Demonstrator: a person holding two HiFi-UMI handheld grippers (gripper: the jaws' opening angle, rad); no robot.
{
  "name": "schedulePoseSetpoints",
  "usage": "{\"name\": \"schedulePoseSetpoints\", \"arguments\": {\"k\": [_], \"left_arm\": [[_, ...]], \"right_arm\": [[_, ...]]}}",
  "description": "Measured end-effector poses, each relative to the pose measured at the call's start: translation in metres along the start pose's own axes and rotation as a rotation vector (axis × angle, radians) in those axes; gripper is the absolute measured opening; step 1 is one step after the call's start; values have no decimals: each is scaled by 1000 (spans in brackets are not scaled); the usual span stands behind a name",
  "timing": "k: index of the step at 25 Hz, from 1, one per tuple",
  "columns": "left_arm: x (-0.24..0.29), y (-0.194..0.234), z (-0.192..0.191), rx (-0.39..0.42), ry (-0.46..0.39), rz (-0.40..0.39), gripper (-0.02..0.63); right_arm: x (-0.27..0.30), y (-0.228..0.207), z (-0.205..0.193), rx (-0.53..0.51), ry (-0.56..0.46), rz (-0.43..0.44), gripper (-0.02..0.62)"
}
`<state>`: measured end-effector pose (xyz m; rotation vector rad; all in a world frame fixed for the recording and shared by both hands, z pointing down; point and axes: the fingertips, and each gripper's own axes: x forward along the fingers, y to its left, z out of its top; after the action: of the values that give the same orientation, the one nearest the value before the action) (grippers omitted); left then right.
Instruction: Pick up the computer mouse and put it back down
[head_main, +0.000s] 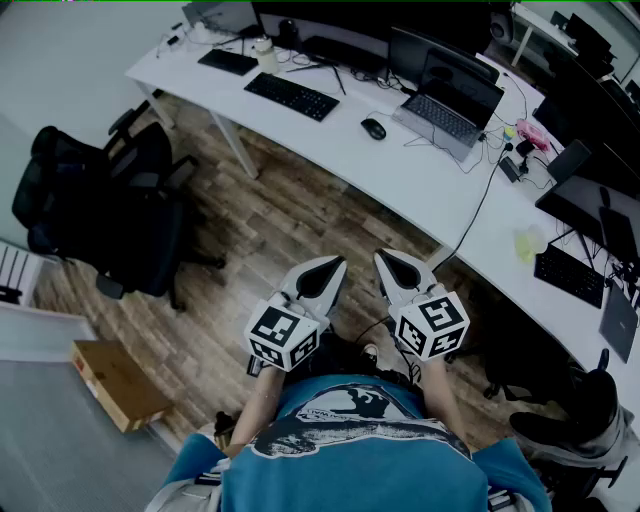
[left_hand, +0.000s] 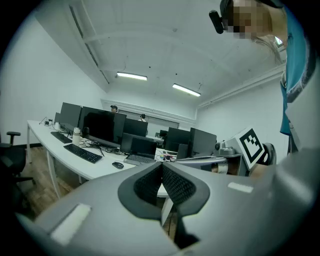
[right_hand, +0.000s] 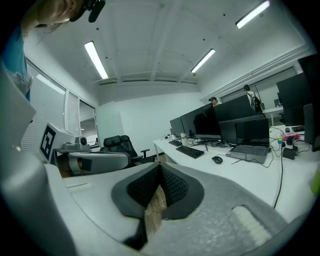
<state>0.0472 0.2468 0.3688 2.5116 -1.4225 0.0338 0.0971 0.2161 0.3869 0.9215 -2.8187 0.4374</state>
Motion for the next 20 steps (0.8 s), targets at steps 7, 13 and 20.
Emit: {"name": "schedulePoseSetpoints", "arguments": {"k": [7,13,20], "left_arm": [[-1,15,2,-1,-3,-5,12],[-4,32,4,-9,-5,-5,12],[-13,67,9,-10,-9,-6,12]], "right_arm": [[15,0,3,9,-6,-11,0],[31,0,3,31,-18,-31,0],[65,12,6,42,-20,-30,0]]}}
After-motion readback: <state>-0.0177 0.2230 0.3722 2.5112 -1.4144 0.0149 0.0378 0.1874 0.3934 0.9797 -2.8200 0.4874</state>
